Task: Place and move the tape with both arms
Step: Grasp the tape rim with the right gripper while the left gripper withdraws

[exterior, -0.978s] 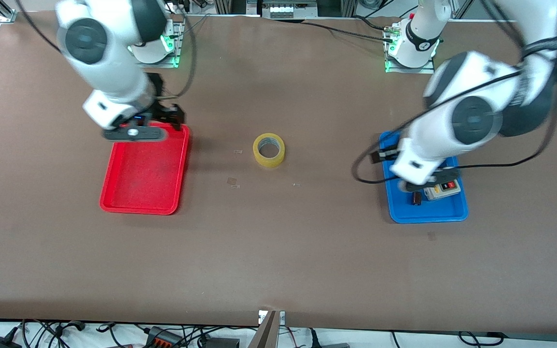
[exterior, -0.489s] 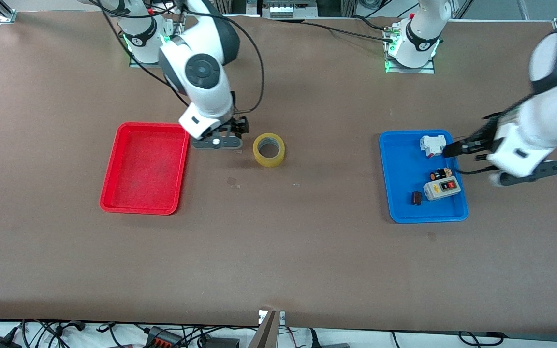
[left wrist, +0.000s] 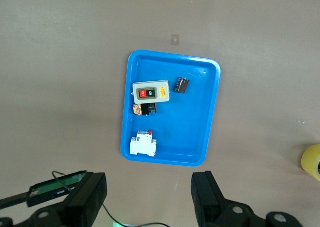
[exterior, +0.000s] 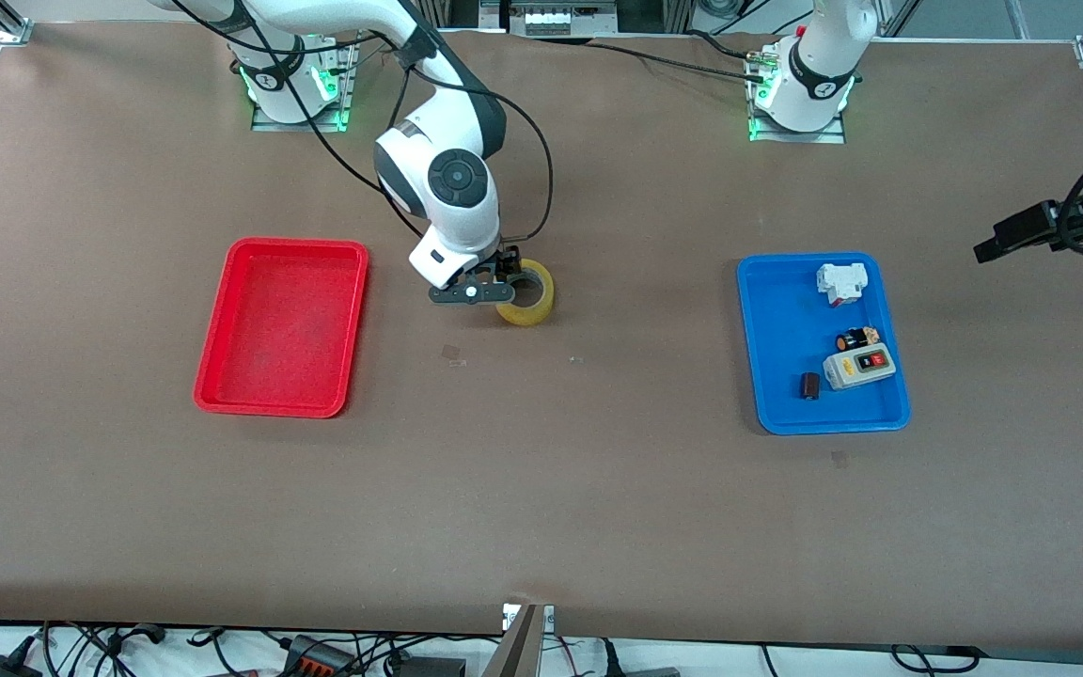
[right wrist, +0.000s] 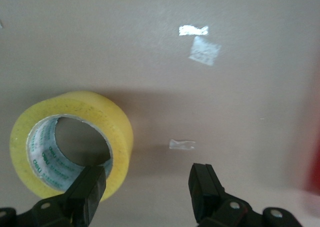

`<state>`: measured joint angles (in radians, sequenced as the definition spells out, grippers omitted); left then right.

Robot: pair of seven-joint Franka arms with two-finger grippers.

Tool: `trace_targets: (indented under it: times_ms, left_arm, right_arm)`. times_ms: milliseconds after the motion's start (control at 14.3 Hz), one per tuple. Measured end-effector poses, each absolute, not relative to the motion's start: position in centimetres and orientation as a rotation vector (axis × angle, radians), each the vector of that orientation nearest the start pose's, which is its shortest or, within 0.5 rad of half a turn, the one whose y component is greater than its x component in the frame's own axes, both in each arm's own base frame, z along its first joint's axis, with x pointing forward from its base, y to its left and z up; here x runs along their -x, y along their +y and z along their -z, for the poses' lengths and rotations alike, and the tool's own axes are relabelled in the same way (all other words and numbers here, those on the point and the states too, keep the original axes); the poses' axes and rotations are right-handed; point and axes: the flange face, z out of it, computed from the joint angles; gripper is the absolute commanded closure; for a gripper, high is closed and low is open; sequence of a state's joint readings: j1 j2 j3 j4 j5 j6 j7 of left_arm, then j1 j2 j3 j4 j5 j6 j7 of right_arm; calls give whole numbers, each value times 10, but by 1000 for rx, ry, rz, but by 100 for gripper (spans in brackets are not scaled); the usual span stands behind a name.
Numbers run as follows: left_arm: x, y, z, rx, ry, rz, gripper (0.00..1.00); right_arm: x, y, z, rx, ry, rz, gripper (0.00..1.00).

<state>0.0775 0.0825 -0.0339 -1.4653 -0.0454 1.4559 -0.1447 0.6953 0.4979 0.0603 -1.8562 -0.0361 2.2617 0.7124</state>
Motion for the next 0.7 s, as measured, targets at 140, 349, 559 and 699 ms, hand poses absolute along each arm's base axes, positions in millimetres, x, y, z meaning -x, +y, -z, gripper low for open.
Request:
trace_targets:
  times_ms: [140, 349, 559, 699]
  left_arm:
    - [-564, 11, -614, 3220, -268, -163, 0]
    - [-564, 14, -605, 3253, -198, -182, 0]
    - [-557, 20, -612, 3253, -199, -205, 0]
    - [-555, 21, -615, 3254, -197, -197, 0]
  right_arm:
    - [-458, 438, -227, 3187, -109, -97, 2]
    - [-453, 444, -205, 3181, -109, -91, 3]
    - [-451, 445, -196, 3180, -111, -92, 5]
    - [-452, 446, -195, 3172, -110, -78, 14]
